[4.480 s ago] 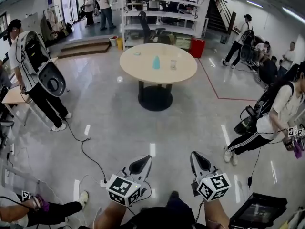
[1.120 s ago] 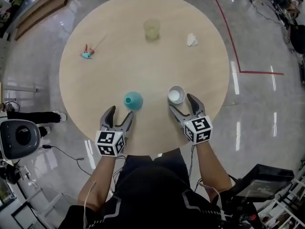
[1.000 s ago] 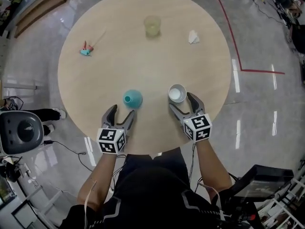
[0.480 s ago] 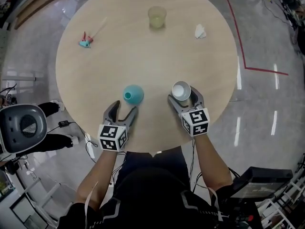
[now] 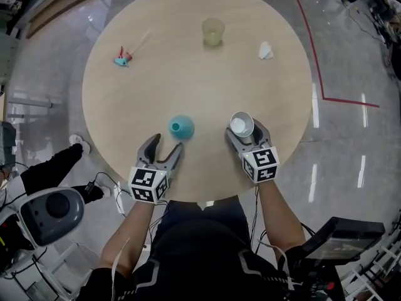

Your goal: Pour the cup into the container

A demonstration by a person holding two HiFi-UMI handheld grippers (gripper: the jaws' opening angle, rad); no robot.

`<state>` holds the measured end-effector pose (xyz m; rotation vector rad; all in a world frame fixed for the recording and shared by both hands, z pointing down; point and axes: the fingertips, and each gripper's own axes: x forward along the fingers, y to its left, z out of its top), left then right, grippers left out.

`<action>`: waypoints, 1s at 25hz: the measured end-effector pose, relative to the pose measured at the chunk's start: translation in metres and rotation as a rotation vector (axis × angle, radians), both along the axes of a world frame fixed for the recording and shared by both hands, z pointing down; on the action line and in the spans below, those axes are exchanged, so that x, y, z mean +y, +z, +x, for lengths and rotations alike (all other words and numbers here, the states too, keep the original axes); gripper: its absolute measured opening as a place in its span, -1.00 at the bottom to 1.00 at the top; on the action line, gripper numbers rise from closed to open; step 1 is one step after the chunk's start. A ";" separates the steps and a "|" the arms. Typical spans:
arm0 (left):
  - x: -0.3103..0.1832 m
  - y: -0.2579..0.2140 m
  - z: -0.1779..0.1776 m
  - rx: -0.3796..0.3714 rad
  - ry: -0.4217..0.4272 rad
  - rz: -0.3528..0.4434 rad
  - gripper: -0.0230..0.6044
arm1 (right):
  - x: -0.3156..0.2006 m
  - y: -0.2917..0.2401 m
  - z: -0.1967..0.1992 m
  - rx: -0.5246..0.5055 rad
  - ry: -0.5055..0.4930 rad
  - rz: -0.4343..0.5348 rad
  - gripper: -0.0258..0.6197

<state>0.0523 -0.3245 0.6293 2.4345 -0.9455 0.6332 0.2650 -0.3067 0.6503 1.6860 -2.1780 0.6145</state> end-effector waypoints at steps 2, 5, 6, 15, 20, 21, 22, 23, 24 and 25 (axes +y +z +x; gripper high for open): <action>0.003 -0.013 -0.003 0.009 0.000 0.013 0.01 | 0.003 -0.014 -0.004 0.001 -0.003 0.002 0.06; 0.003 -0.035 -0.009 0.025 -0.020 0.043 -0.11 | 0.002 -0.041 -0.008 0.022 -0.018 0.005 0.06; 0.001 -0.042 -0.010 0.033 -0.031 0.057 -0.15 | -0.001 -0.051 -0.009 0.033 -0.025 0.010 0.06; -0.004 -0.091 -0.035 0.064 -0.115 0.149 -0.85 | -0.011 -0.116 -0.041 0.140 -0.128 0.019 0.06; -0.001 -0.095 -0.046 0.076 -0.115 0.158 -0.92 | -0.015 -0.113 -0.072 0.196 -0.206 -0.025 0.06; 0.000 -0.095 -0.047 0.079 -0.112 0.159 -0.93 | -0.015 -0.111 -0.078 0.214 -0.223 -0.035 0.06; 0.001 -0.095 -0.048 0.082 -0.111 0.161 -0.93 | -0.015 -0.109 -0.083 0.230 -0.238 -0.044 0.06; 0.001 -0.095 -0.049 0.085 -0.112 0.163 -0.93 | -0.015 -0.108 -0.088 0.245 -0.251 -0.052 0.06; 0.001 -0.095 -0.050 0.088 -0.113 0.163 -0.93 | -0.015 -0.107 -0.092 0.258 -0.263 -0.059 0.06; 0.001 -0.095 -0.050 0.091 -0.114 0.162 -0.93 | -0.015 -0.106 -0.095 0.270 -0.273 -0.067 0.06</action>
